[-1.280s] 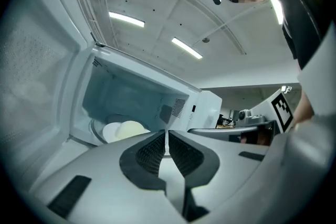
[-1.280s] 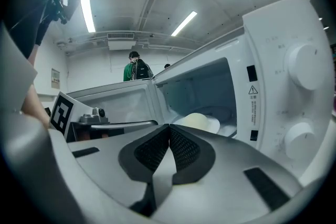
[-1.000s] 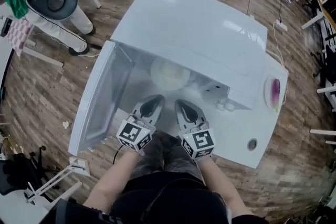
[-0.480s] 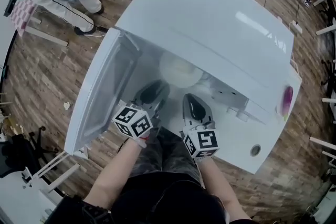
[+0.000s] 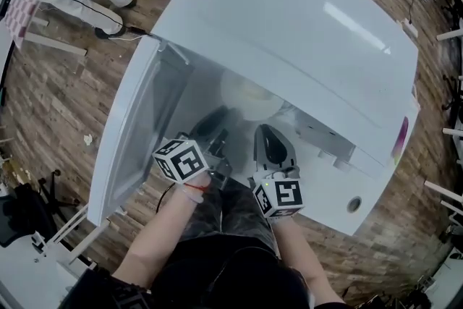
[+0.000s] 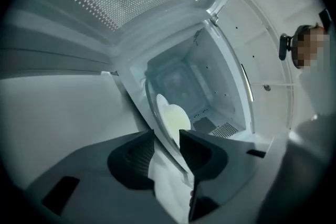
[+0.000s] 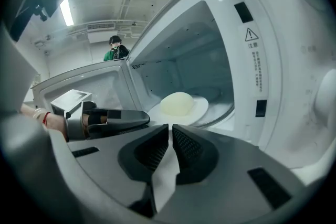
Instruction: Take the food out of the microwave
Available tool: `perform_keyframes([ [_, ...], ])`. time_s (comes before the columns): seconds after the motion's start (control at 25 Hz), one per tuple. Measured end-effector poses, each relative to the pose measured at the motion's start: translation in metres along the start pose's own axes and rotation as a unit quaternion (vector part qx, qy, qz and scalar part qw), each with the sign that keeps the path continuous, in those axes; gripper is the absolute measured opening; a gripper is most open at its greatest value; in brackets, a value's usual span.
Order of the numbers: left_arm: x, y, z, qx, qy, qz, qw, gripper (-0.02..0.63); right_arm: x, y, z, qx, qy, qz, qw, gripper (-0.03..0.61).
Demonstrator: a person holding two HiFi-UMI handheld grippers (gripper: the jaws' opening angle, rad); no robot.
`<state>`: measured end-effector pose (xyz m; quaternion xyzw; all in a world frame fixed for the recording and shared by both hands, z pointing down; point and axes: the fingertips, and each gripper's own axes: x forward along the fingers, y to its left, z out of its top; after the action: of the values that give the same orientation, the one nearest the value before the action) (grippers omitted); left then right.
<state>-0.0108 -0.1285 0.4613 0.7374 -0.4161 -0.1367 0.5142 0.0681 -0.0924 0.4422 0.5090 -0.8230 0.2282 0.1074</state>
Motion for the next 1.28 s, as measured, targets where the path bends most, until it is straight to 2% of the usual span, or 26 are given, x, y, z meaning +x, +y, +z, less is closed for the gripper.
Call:
perform_keyframes([
  [0.24, 0.008, 0.002, -0.005, -0.040, 0.014, 0.002, 0.9991, 0.140, 0.005, 0.002, 0.002, -0.042, 0.006, -0.016, 0.999, 0.038],
  [0.36, 0.010, 0.001, -0.007, -0.048, 0.022, 0.003, 0.9986, 0.138, 0.006, 0.000, -0.001, -0.038, 0.011, -0.016, 0.999, 0.041],
  [0.56, 0.010, 0.000, -0.008, -0.087, 0.027, -0.001, 0.9958, 0.123, 0.007, -0.001, -0.003, -0.030, 0.013, -0.016, 0.999, 0.044],
  [0.64, 0.010, -0.001, -0.008, -0.093, 0.028, -0.001, 0.9952, 0.103, 0.008, -0.002, -0.002, -0.028, 0.014, -0.016, 0.999, 0.069],
  [0.76, 0.011, -0.001, -0.007, -0.101, 0.023, -0.003, 0.9946, 0.078, 0.008, -0.004, 0.000, -0.018, 0.010, -0.018, 1.000, 0.084],
  [1.08, 0.005, -0.004, -0.006, -0.172, -0.005, -0.020, 0.9849, 0.035, 0.006, -0.012, 0.002, 0.038, 0.004, -0.029, 0.999, 0.087],
  [1.2, 0.005, -0.006, -0.005, -0.171, -0.008, -0.021, 0.9850, 0.021, 0.006, -0.013, 0.003, 0.058, 0.003, -0.026, 0.998, 0.089],
  [1.28, 0.004, -0.003, -0.007, -0.197, -0.011, -0.016, 0.9802, 0.021, 0.006, -0.013, 0.002, 0.068, 0.004, -0.026, 0.997, 0.089],
])
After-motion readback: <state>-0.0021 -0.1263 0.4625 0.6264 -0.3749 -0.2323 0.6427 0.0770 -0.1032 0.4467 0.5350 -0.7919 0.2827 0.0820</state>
